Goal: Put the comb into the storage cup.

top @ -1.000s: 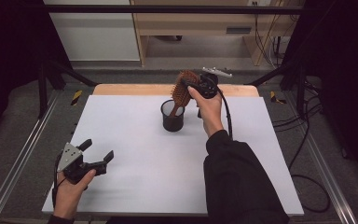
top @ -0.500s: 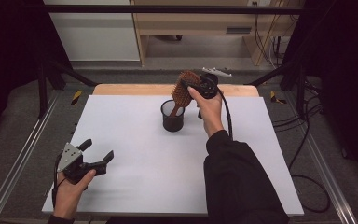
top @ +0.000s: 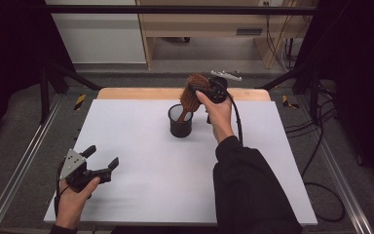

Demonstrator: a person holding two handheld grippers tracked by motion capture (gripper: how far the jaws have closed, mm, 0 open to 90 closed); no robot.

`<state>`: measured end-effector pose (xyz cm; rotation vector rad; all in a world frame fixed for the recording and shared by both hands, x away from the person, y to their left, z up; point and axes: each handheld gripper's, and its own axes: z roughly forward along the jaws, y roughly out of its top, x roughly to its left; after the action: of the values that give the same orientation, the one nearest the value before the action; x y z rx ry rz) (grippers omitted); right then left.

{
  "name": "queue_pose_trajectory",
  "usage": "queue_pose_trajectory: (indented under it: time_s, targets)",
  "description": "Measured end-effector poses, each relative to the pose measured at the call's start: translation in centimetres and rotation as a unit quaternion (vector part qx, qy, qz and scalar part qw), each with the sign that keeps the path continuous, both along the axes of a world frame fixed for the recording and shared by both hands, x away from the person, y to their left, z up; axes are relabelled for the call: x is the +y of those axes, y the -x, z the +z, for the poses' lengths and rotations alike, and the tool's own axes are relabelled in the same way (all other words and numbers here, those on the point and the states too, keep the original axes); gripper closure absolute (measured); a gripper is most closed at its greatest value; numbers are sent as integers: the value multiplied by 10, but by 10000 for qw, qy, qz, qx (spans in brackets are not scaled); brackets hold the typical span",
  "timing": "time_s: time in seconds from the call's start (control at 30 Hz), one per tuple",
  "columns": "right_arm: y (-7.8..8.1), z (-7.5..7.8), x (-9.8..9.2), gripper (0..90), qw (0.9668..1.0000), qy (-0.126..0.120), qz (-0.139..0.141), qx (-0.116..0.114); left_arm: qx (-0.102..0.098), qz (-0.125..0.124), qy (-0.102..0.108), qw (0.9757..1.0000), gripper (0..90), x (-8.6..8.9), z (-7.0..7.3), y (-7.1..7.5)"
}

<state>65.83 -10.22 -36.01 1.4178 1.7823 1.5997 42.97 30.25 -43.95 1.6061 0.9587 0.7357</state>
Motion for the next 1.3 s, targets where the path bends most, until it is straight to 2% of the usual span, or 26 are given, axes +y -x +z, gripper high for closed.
queue_pose_trajectory:
  time_s: [0.33,1.07,1.3]
  targets:
    - [0,-1,2,267,10000,13,22,35,0,2,3,10000,34,0,0,0]
    - [0,-2,3,106,9998,160,-92,83,-8,4,6,10000,34,0,0,0]
    - [2,2,1,96,9997,182,-137,46,-10,9,13,10000,34,1,0,0]
